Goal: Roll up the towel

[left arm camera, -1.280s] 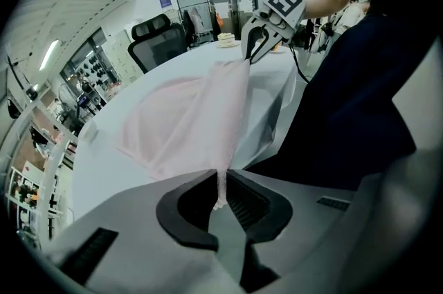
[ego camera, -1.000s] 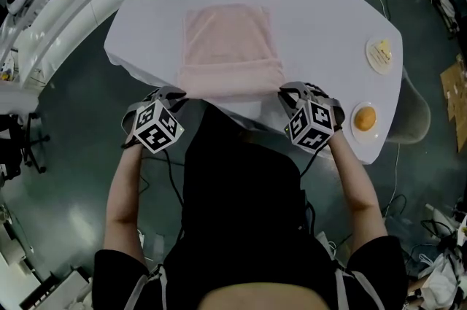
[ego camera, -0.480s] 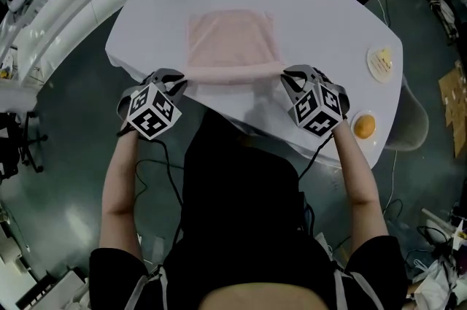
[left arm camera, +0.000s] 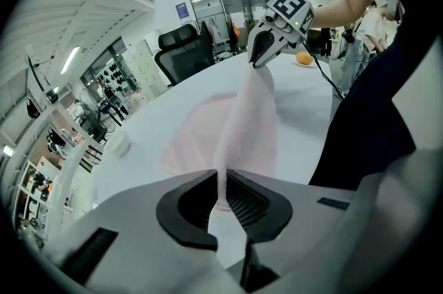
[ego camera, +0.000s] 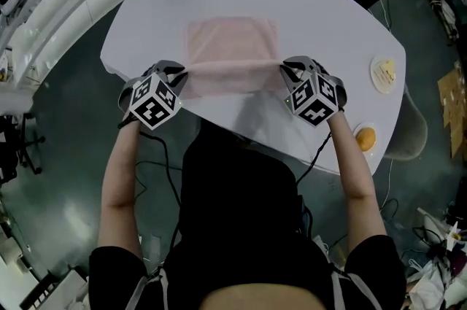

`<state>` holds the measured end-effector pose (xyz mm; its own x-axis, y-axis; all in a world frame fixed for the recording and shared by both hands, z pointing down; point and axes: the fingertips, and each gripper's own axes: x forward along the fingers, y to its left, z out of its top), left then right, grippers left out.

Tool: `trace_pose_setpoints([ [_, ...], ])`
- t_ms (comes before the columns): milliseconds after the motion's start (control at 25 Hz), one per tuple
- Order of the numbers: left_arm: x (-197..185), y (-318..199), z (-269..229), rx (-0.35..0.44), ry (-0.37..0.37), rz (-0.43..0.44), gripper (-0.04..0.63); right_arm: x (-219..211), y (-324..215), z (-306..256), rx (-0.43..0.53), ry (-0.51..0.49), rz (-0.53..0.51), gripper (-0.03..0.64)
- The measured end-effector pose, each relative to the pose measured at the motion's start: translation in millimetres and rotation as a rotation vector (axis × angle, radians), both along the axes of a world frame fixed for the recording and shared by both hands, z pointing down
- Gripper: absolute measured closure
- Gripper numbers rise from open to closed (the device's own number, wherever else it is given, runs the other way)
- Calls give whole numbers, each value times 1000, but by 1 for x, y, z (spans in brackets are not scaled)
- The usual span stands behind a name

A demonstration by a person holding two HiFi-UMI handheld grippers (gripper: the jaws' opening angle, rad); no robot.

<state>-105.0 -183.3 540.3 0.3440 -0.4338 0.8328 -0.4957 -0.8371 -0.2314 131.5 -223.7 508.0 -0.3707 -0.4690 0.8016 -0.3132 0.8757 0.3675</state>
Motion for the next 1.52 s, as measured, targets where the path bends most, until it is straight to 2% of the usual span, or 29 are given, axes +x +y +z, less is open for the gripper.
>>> trace_pose_setpoints([
  [400, -1, -56, 32, -77, -3, 21, 554, 0, -58, 43, -67, 45, 28, 586],
  [800, -1, -73, 61, -136, 22, 19, 554, 1, -78, 76, -109, 70, 47, 586],
  [960, -2, -77, 59, -119, 33, -13, 550, 6, -85, 70, -78, 53, 86, 517],
  [1000, -2, -78, 57, -111, 44, -31, 545, 8, -86, 67, -76, 38, 102, 517],
  [1160, -13, -86, 45, -65, 114, -152, 458, 15, -90, 51, -82, -53, 179, 517],
  [1240, -22, -87, 35, -37, 135, -209, 433, 22, -90, 41, -57, -63, 198, 465],
  [1520, -44, -59, 9, 23, 131, -268, 433, 36, -63, 12, 23, -19, 146, 465],
])
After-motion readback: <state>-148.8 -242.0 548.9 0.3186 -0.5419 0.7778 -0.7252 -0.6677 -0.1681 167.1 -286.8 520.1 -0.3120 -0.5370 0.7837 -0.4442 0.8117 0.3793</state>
